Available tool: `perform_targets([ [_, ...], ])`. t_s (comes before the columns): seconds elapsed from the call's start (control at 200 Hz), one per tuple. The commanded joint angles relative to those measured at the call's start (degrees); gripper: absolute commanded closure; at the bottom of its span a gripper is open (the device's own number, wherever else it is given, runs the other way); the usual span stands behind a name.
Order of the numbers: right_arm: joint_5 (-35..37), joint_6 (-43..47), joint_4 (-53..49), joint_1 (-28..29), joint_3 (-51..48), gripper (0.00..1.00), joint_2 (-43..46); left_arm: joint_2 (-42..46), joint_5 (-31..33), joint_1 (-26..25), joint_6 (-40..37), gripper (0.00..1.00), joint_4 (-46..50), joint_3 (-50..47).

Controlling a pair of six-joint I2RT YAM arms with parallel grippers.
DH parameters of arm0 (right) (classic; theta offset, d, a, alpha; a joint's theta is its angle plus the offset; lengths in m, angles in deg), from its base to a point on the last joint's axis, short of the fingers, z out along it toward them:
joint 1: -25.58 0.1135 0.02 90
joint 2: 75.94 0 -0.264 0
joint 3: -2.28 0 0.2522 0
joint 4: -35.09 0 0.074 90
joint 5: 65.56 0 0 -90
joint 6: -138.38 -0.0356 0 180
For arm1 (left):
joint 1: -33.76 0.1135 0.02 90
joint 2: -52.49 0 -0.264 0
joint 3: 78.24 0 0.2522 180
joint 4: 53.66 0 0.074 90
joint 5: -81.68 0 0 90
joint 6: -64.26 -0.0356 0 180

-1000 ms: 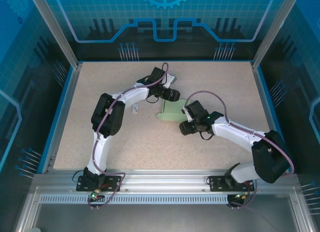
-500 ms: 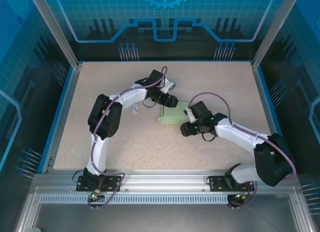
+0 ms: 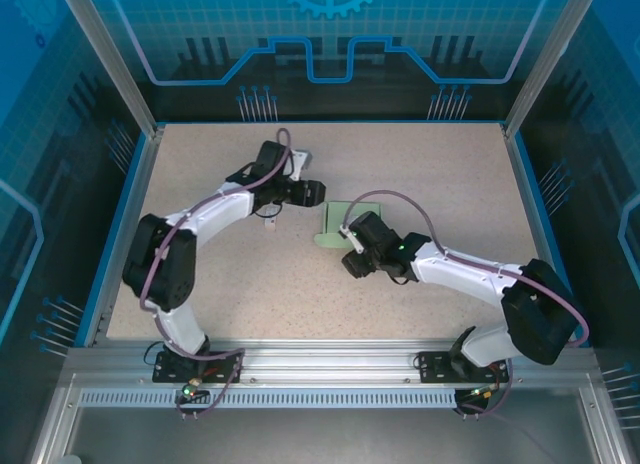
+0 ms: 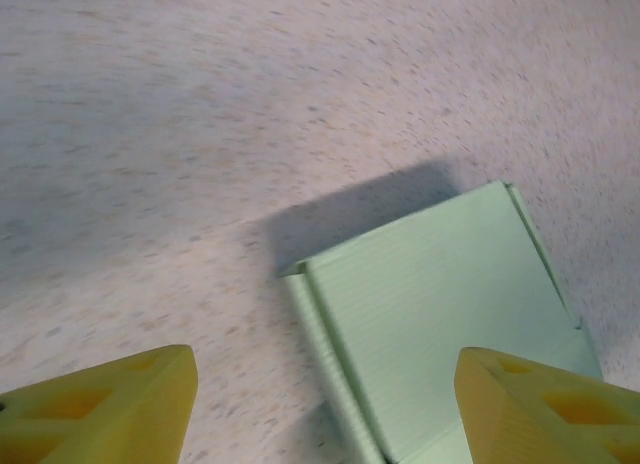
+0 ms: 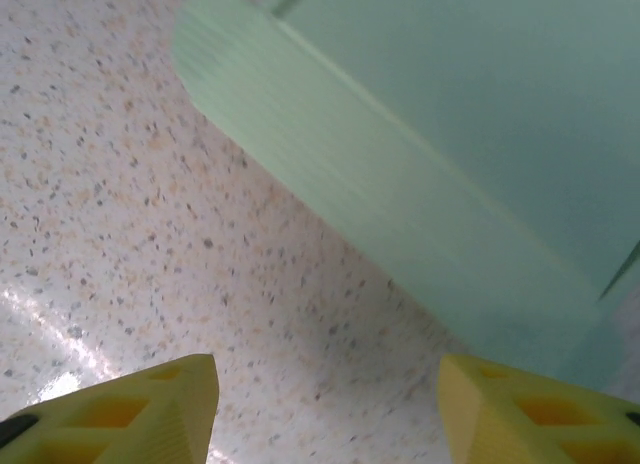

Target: Fold the paper box

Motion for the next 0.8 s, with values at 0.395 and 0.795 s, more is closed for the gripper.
perform_targets([
  [0.395, 24.87, 27.26, 4.50, 5.44, 13.04, 0.34, -23.86, 12.48, 3.74, 8.44, 6.91, 0.30, -6.97, -14.16],
  [0.795, 25.74, 31.58, 10.89, 5.30, 10.69, 0.60, -21.55, 12.08, 2.38, 8.63, 7.13, 0.30, -7.48, -15.26],
])
